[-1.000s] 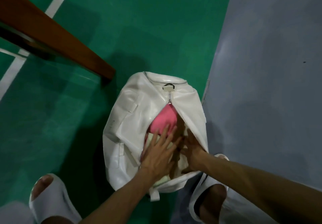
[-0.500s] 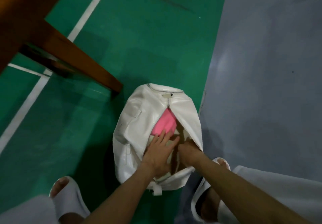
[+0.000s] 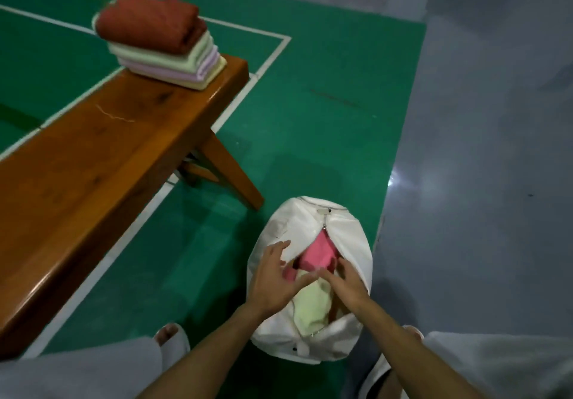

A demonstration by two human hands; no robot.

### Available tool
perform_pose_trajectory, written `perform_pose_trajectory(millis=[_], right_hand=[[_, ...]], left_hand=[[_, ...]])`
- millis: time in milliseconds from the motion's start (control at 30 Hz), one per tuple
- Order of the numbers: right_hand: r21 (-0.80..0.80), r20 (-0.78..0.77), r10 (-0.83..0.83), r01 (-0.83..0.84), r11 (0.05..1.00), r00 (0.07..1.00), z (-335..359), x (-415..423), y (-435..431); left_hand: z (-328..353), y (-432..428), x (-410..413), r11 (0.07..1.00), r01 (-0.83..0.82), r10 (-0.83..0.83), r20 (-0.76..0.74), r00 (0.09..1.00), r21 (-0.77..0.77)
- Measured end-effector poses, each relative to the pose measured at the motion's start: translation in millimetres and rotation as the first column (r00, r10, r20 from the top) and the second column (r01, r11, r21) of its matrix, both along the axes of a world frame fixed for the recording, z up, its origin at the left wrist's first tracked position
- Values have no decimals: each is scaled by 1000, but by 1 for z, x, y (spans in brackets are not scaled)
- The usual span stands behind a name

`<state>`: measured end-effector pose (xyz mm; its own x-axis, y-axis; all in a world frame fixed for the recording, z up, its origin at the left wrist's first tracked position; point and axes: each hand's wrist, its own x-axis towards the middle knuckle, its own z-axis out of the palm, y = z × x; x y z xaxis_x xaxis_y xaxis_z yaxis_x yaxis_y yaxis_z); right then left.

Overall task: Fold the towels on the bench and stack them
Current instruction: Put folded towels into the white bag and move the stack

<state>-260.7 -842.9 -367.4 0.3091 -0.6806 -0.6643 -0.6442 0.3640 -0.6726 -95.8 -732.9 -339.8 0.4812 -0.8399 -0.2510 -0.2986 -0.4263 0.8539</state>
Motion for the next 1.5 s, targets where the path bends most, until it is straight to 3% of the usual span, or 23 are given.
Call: perform_pose_trajectory(millis=[100,300,533,667,800,1000,1267,1500], right_hand=[[90,50,-35,30,995,998,2,1,-6],[96,284,-121,97,991,951,127,57,-2],[-80,494,-15,62,995,870,208,162,-39],[-168,578,57,51,984,814,247,238,-65],[-231,662,65,121,965,747,270,306,-87],[-183,657,26,126,975,753,285,388,-118],[-198,370,68,7,980,927,280,437,-134],[-153,406,32,34,988,913,265,425,-136]], left_hand=[[30,2,18,972,-230,217,-181,959,-48],[116,-13,72,796,-576,483,-379,789,-185],[209,-35,173,615,-681,593,-335,732,-398],[230,-53,244,511,-755,680,-344,647,-410],[237,-76,303,510,-788,686,-390,615,-346],[235,-125,369,527,-786,672,-408,618,-324],[236,-167,400,496,-815,664,-474,578,-299],[237,-152,373,461,-857,710,-484,511,-228]])
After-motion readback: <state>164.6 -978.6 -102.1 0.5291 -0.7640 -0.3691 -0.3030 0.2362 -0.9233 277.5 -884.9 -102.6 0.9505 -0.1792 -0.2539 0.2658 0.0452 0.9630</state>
